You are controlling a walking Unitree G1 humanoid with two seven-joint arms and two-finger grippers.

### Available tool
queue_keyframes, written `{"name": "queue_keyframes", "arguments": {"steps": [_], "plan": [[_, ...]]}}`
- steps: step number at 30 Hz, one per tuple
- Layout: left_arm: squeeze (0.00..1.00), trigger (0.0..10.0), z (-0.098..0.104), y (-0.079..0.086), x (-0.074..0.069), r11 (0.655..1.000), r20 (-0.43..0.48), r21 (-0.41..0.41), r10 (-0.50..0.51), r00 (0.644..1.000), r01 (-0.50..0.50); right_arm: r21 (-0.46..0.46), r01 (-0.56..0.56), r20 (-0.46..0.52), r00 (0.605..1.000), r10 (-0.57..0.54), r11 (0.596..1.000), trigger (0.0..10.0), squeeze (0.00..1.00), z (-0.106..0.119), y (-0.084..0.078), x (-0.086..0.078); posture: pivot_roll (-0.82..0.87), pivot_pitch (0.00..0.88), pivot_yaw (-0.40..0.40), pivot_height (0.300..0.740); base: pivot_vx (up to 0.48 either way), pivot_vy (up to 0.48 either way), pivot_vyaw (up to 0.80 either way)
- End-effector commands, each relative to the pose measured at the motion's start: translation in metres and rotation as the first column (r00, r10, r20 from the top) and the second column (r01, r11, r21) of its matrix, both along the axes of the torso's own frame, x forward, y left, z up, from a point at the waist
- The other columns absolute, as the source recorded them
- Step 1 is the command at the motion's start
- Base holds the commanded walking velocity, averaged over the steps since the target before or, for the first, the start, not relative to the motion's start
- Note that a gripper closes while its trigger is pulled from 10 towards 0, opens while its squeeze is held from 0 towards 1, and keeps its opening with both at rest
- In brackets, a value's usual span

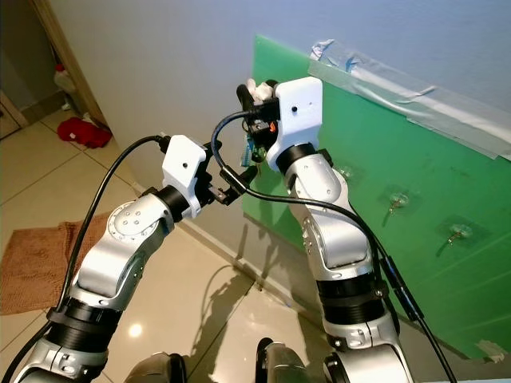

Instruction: Hang keys on a hook

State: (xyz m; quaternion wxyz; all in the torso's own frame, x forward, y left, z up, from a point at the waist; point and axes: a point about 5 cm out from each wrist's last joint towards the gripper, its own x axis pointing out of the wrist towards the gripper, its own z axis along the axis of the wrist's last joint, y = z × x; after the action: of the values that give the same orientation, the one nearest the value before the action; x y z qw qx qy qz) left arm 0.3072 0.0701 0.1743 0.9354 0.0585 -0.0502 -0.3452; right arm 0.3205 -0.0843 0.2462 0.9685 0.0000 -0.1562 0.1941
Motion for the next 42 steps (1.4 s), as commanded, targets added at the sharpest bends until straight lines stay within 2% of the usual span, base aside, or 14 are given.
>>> {"name": "queue_keyframes", "arguments": {"steps": [1,10,22,31,32,33,38,42], "plan": [[0.00,10.0,0.001,-0.004,0.001,1.000,0.004,0.001,-0.011,1.000,0.011,0.009,0.004,0.025,1.000,-0.004,1.000,0.0,0.00,0.008,-0.002,-0.002,-0.11,0.136,-0.030,0.740,0.000,0.000,0.00],[0.00,10.0,0.004,-0.006,0.004,1.000,0.015,-0.017,-0.006,1.000,0.007,0.045,-0.029,0.018,0.999,0.028,0.999,0.0,0.00,0.009,0.005,-0.013,-0.11,0.131,-0.033,0.740,0.000,0.000,0.00],[0.00,10.0,0.014,-0.007,0.007,0.999,0.068,-0.033,0.010,0.998,-0.007,0.030,-0.047,-0.010,0.999,0.047,0.998,0.0,0.00,0.002,0.006,-0.021,-0.11,0.127,-0.040,0.740,0.000,0.000,0.00],[0.00,10.0,0.009,-0.008,0.010,0.997,0.016,-0.077,0.017,1.000,-0.015,0.035,-0.057,-0.009,0.998,0.057,0.998,0.0,0.00,0.003,0.009,-0.023,-0.11,0.136,-0.035,0.740,0.000,0.000,0.00],[0.00,3.4,0.009,-0.008,0.010,0.996,0.015,-0.089,0.011,1.000,-0.010,0.036,-0.059,-0.009,0.998,0.059,0.998,0.0,0.00,0.004,0.010,-0.023,-0.11,0.136,-0.034,0.740,0.000,0.000,0.00],[0.00,0.0,0.010,-0.008,0.010,0.994,0.017,-0.105,0.008,1.000,-0.006,0.036,-0.060,-0.009,0.998,0.061,0.998,0.0,0.00,0.004,0.010,-0.024,-0.11,0.137,-0.033,0.740,0.000,0.000,0.00],[0.00,0.0,0.008,-0.009,0.012,0.994,0.003,-0.112,0.012,1.000,-0.011,0.039,-0.061,-0.014,0.998,0.062,0.997,0.0,0.00,0.003,0.011,-0.025,-0.11,0.140,-0.030,0.740,0.000,0.000,0.00],[0.00,0.0,0.000,-0.008,0.016,0.995,-0.047,-0.087,0.049,0.998,-0.053,0.041,-0.055,-0.020,0.998,0.056,0.998,0.0,0.00,0.002,0.010,-0.025,-0.12,0.145,-0.029,0.740,0.000,0.000,0.00]]}}
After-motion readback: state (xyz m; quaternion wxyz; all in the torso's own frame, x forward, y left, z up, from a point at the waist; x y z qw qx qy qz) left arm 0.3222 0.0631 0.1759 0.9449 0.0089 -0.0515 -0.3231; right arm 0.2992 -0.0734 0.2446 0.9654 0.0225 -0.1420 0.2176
